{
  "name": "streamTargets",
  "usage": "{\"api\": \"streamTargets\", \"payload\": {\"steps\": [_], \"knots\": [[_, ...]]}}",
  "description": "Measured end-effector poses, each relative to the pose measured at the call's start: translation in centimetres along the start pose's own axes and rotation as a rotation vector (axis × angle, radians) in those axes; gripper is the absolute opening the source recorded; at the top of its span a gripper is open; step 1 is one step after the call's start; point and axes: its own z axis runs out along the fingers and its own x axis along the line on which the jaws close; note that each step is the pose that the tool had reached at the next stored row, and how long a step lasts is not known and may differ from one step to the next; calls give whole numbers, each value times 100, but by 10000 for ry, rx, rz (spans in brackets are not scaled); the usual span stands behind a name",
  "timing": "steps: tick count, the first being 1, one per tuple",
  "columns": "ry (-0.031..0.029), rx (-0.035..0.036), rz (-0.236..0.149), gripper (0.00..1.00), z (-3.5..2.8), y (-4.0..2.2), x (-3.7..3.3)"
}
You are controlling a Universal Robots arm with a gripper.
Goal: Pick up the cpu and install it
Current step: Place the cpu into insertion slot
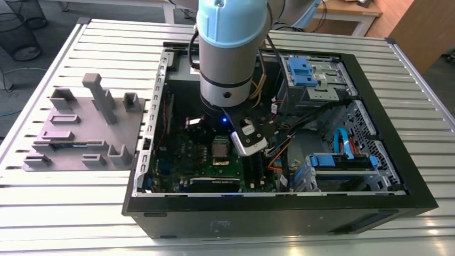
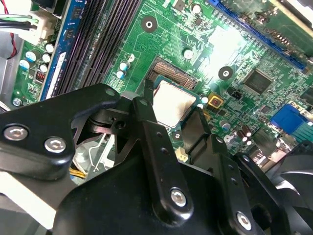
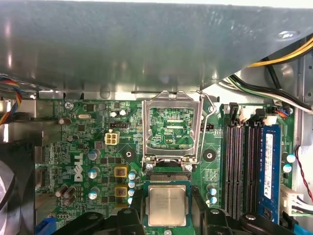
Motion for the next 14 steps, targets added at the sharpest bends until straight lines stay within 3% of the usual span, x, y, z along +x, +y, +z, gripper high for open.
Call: {"api": "streamTargets", "payload": {"steps": [14], "knots": [[0,25,2,47,117,-9,-30]]}}
